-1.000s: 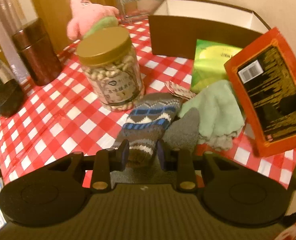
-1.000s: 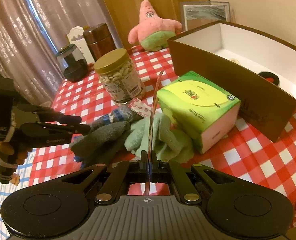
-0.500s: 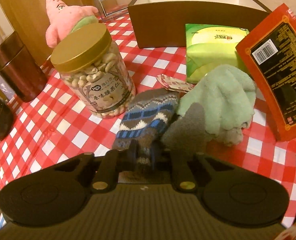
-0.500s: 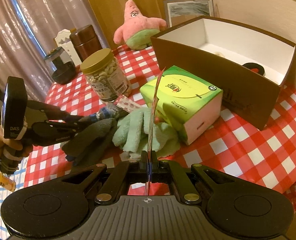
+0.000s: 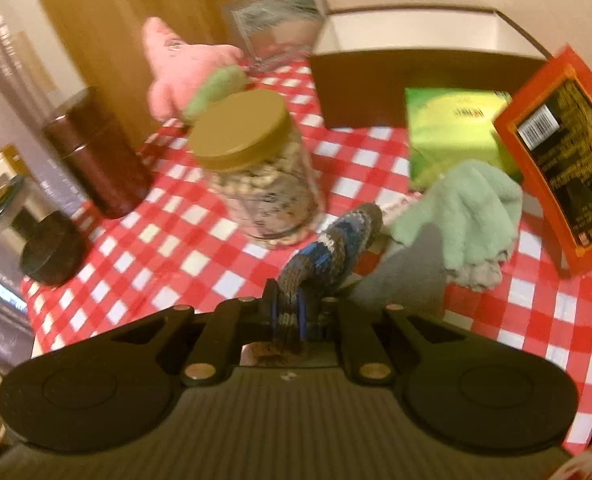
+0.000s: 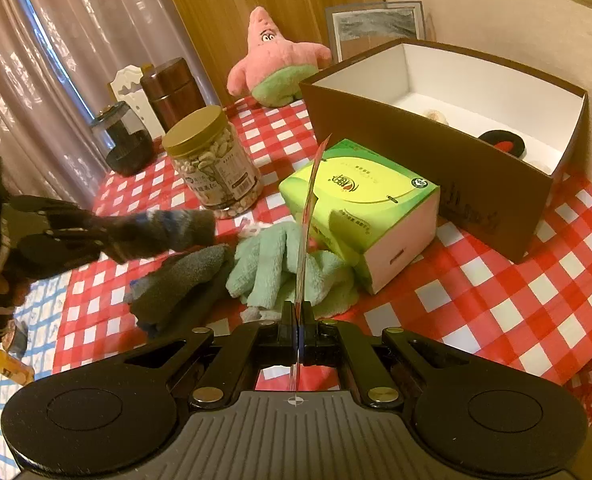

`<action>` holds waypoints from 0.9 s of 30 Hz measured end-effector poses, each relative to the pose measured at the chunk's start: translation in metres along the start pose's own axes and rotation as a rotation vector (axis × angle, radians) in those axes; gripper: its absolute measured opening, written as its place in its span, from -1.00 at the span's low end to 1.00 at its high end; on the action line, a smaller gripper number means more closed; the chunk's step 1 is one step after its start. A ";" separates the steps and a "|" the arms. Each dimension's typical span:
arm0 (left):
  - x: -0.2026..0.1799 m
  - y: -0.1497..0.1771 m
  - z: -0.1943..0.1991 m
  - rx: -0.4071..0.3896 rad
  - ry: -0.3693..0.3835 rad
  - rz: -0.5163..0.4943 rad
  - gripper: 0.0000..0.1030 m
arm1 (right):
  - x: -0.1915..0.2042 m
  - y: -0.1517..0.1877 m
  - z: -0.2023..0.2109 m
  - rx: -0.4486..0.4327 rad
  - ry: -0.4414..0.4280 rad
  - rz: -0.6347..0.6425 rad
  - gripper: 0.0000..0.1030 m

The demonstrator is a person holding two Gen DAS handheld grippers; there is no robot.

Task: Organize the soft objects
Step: 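Carry the sock and the orange packet up over the brown box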

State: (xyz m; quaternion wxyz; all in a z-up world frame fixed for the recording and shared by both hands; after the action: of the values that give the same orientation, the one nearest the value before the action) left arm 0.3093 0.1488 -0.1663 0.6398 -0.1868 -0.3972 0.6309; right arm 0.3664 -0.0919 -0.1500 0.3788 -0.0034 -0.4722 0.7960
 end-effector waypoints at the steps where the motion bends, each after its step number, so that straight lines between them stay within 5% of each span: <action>1: 0.005 -0.001 0.005 -0.005 -0.011 0.015 -0.81 | 0.000 0.000 0.001 -0.001 0.000 0.000 -0.98; 10: 0.033 -0.009 0.043 -0.056 -0.073 0.105 -0.81 | 0.000 -0.002 0.014 -0.011 -0.004 0.003 -0.98; 27: 0.045 -0.016 0.069 -0.094 -0.106 0.129 -0.81 | -0.032 0.003 0.049 -0.014 0.075 -0.029 -0.98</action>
State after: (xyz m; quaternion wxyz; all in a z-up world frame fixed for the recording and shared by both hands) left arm 0.2636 0.1719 -0.0996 0.5665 -0.2081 -0.4471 0.6602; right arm 0.3698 -0.1487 -0.1362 0.4079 -0.0291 -0.4633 0.7862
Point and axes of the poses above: each gripper's, at about its wrist camera, not at the fingertips, and z roughly against the way its jaws point, x to its left, y to its underside, the point moved 9 cm from there along -z, roughly the way its jaws point, and after that the axes turned 12 degrees about -x, right-handed, at the moved point
